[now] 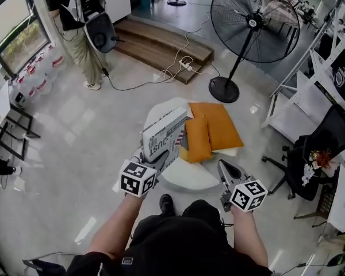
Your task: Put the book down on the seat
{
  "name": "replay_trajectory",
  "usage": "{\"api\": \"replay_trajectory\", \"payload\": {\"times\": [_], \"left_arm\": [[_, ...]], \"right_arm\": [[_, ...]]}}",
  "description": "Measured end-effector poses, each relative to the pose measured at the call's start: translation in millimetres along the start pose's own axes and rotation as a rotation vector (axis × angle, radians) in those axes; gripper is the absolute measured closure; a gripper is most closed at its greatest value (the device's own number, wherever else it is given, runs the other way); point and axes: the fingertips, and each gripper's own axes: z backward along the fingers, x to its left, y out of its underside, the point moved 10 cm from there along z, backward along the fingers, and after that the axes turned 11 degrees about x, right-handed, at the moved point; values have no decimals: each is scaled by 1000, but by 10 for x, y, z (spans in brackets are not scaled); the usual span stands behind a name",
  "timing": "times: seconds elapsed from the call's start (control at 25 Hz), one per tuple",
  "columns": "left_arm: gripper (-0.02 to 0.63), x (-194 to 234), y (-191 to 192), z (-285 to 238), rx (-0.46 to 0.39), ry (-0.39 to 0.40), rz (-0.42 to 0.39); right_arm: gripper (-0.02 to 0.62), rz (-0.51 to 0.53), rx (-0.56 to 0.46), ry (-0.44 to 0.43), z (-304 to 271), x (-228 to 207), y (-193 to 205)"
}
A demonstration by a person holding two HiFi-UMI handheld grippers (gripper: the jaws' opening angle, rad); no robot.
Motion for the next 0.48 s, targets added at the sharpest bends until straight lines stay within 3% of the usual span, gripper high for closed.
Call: {"api": "replay_trajectory", "payload": {"times": [0.32,0.48], "left_arm": [[448,530,171,-178,39,40,188],[448,662,229,-353,75,41,234]], "right_arm": [[581,-21,97,-17,-597,43,-117],[581,-32,141,-28,-835,-101,-141]]}}
